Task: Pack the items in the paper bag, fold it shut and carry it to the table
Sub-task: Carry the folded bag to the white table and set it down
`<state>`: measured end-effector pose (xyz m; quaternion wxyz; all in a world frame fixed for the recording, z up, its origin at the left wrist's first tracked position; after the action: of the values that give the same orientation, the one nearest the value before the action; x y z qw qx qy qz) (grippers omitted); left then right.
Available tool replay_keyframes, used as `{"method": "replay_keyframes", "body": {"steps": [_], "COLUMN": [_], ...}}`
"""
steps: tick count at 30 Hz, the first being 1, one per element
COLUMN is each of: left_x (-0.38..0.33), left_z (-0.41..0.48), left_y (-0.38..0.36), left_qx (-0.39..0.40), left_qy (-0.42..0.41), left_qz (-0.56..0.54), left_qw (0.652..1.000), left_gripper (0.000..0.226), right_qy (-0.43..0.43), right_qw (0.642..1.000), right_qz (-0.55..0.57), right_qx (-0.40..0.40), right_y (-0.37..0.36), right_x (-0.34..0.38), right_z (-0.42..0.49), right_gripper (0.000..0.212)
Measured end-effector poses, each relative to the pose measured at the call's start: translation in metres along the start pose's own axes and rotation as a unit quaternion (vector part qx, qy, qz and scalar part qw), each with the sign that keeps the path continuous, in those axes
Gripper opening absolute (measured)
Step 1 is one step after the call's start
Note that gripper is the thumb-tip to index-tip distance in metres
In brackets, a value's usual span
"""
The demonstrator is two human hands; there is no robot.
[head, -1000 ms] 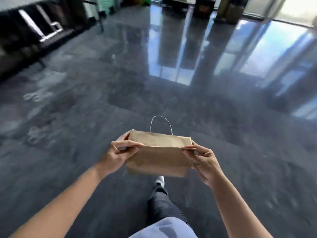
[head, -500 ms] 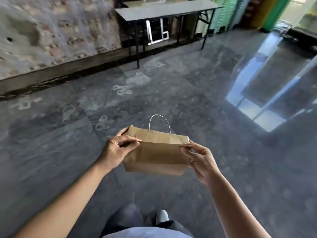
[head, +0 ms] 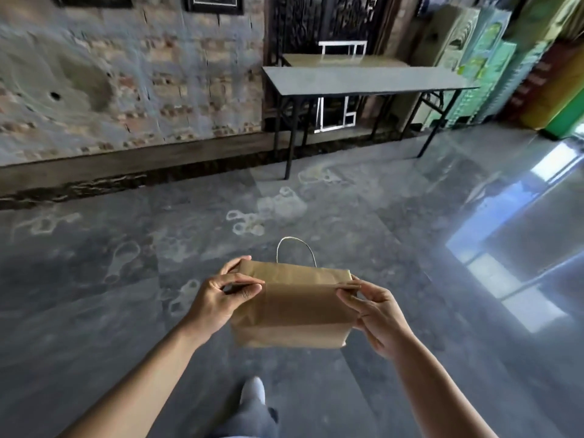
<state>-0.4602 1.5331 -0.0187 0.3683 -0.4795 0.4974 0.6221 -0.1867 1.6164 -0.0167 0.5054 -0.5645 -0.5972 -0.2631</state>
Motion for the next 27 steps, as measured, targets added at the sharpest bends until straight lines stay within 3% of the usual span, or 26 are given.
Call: {"method": "replay_keyframes", "body": {"steps": [6,10,14,18,27], "left_x": [-0.017,-0.005,0.016,0.018,0.004], "left_z": [0.194,0.317,0.461,0.602,0.890], "left_y": [0.002,-0.010,-0.036,-0.058,-0.064], "left_qx": [0.028,0.046,0.057,0.055,0.006], "left_qy": [0.020,0.023,0.035,0.041,0.027], "left_qz": [-0.005,0.000,0.004,0.007,0.001], "left_qw": [0.999,0.999,0.998,0.998,1.000], "left_gripper": [0.010,0.013,0.017,0.019,0.016], "right_qy": [0.022,0.031,0.024,0.021,0.028], "right_qw": [0.998,0.996,0.994,0.993,0.998], "right_qz": [0.043,0.075,0.094,0.096,0.046], "right_qx": [-0.027,-0.047,-0.057,-0.058,-0.030], "right_y": [-0.014,0.002,0.028,0.049,0.050], "right_x": [0.096,0.128,0.156,0.216,0.367], "right_z": [0.149,0.260,0.395,0.525,0.799], "right_gripper": [0.023,0.010,0.013,0.019,0.009]}}
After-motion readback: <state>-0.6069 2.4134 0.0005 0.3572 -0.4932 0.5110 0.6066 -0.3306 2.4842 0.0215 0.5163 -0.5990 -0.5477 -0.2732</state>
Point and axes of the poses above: each hand's wrist, its own z-axis towards the middle knuckle, its own y-axis out of the back of the hand, x = y × z, the point moved 5 cm from there along z, towards the middle knuckle, and after that the axes turned 13 degrees about z, right-handed, at the moved point
